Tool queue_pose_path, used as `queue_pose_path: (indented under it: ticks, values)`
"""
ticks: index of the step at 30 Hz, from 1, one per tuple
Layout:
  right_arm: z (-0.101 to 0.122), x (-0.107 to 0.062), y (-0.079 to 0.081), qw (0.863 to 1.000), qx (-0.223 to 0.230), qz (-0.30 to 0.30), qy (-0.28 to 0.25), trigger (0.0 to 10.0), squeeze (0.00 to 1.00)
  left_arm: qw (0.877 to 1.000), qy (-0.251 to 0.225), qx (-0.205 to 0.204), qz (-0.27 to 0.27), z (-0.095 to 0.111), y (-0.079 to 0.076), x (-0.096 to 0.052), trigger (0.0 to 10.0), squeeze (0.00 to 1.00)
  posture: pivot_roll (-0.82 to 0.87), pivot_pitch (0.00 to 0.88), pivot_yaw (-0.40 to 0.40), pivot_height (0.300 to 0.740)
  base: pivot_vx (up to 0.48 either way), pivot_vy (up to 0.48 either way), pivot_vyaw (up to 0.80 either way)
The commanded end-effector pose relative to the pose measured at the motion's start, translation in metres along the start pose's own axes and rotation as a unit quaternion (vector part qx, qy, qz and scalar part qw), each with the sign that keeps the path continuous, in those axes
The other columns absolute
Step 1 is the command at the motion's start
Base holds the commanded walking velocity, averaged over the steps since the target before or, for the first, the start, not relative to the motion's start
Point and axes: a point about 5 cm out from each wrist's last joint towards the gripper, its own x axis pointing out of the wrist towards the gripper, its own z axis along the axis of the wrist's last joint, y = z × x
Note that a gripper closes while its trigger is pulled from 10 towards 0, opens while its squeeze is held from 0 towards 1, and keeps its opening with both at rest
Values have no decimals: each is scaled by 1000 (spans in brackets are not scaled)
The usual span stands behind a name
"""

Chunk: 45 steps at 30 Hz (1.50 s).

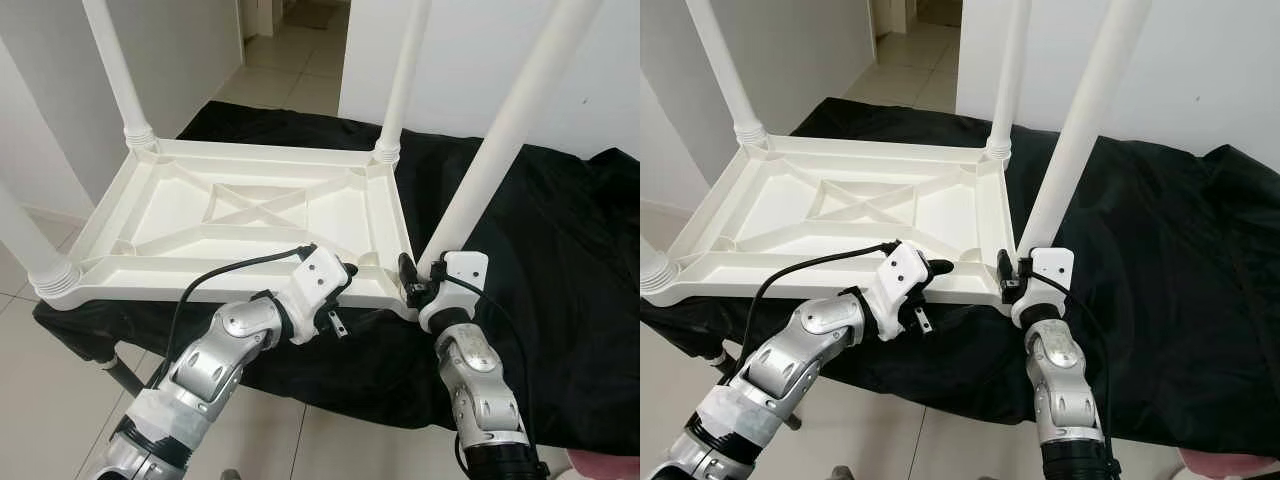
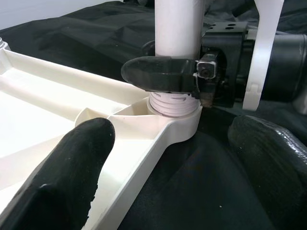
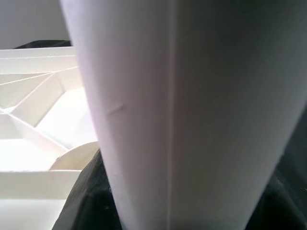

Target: Building children table

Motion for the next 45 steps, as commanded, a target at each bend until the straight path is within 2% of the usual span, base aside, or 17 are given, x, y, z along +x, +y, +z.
queue_pose_path:
  ticks: [1,4,8,9,16,21,22,23,24,29,37,38,39,40,41,42,45]
  values:
    - [-8,-5,2,999,24,-31,22,10000,0,1000,7,-5,-11,-3,-2,-1,10000,0,-40,0,-35,740,0,0,0]
    - [-8,-8,14,999,29,-21,20,10000,0,1000,6,-8,-10,-3,-2,-2,10000,0,-45,0,-30,740,0,0,0]
    - [-5,-7,12,1000,25,-16,11,10000,43,1000,7,-7,-13,-3,-4,-1,10000,0,-47,0,-29,740,0,0,0]
    - [0,-7,10,1000,24,-7,-4,10000,1000,1000,6,-8,-18,-2,-6,0,10000,0,-46,0,-28,740,0,0,0]
    - [7,-6,-2,1000,17,1,-19,10000,1000,1000,4,-11,-26,-2,-9,1,10000,0,-49,0,-21,740,0,0,0]
    - [6,-6,-10,999,7,47,-14,10000,1000,1000,6,-9,-28,-2,-11,2,10000,0,-51,0,-19,740,0,0,0]
    - [5,-6,-15,997,2,78,-12,10000,239,999,6,-9,-32,-2,-13,3,10000,0,-54,0,-16,740,0,0,0]
    - [5,-6,-15,997,2,78,-12,10000,239,999,6,-9,-32,-2,-13,3,10000,0,-54,0,-16,740,0,0,0]
    - [8,-5,-24,988,-29,150,-15,10000,0,999,6,-9,-41,-2,-16,4,10000,0,-66,0,-6,740,0,0,0]
    - [14,5,-29,964,-58,258,-9,10000,0,999,9,-4,-52,-3,-16,6,10000,0,-81,0,1,740,0,0,0]
    - [8,10,-29,938,-57,342,25,9725,0,999,6,3,-53,0,-13,10,10000,0,-82,0,-5,740,0,0,0]
    - [7,11,-30,935,-61,348,29,5882,0,999,5,3,-52,0,-12,10,10000,0,-82,0,-6,740,0,0,0]
    - [7,11,-30,935,-61,348,29,5882,0,999,5,3,-52,0,-12,10,10000,0,-82,0,-6,740,0,0,0]
    - [5,12,-31,934,-64,350,33,3608,0,999,6,3,-51,0,-12,10,10000,0,-81,0,-7,740,0,0,0]
    - [5,12,-31,934,-64,350,33,3608,0,999,6,3,-51,0,-12,10,10000,0,-81,0,-7,740,0,0,0]
    - [0,13,-32,930,-71,357,43,0,0,999,5,3,-51,0,-13,10,10000,0,-78,0,-12,740,0,0,0]
    - [0,13,-32,930,-71,357,43,0,0,999,5,3,-51,0,-13,10,10000,0,-78,0,-12,740,0,0,0]
